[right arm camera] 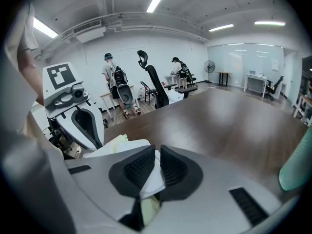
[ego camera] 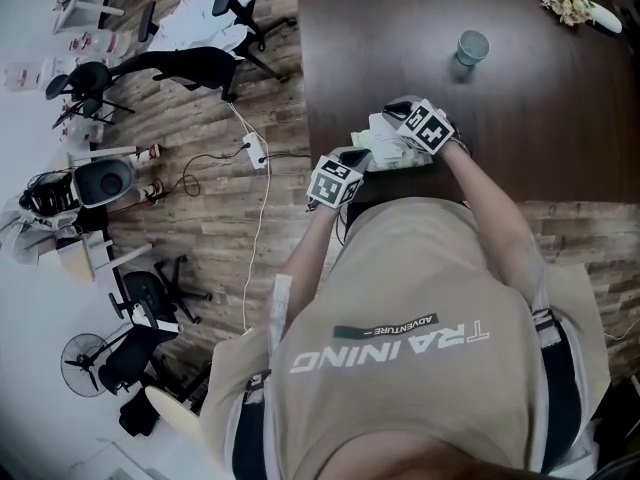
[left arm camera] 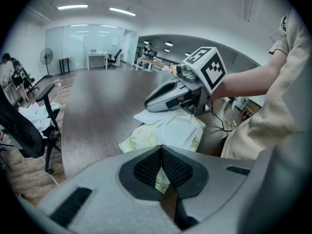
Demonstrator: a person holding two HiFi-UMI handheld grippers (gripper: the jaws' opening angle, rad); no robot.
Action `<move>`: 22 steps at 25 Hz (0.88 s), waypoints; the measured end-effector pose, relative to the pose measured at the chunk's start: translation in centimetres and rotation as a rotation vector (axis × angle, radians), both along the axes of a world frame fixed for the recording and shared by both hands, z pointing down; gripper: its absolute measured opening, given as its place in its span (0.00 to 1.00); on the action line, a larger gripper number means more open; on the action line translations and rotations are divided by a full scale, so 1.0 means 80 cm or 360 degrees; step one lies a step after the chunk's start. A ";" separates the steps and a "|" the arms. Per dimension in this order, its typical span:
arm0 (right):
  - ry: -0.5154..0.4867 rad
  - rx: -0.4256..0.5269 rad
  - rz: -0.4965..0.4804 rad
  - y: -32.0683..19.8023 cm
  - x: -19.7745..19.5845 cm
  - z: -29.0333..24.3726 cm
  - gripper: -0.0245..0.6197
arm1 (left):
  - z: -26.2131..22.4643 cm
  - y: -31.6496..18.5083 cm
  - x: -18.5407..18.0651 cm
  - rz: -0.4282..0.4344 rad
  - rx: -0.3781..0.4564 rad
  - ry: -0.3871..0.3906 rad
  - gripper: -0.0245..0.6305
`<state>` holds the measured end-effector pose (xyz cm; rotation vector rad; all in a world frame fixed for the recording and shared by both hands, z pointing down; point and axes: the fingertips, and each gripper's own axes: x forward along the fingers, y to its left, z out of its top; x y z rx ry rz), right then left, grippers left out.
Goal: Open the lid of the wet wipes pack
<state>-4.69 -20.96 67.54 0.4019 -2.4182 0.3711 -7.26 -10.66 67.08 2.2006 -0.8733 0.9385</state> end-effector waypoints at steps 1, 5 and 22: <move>-0.0003 0.0012 0.0008 0.001 0.001 -0.003 0.10 | 0.000 0.002 -0.001 0.0002 0.0005 -0.0011 0.05; 0.0018 0.0094 -0.0014 0.016 0.013 -0.017 0.10 | 0.002 0.008 -0.001 0.0028 0.0039 -0.0076 0.05; -0.0119 -0.0037 0.0039 0.074 0.070 -0.085 0.06 | -0.093 -0.031 0.006 -0.0170 0.0333 0.0180 0.05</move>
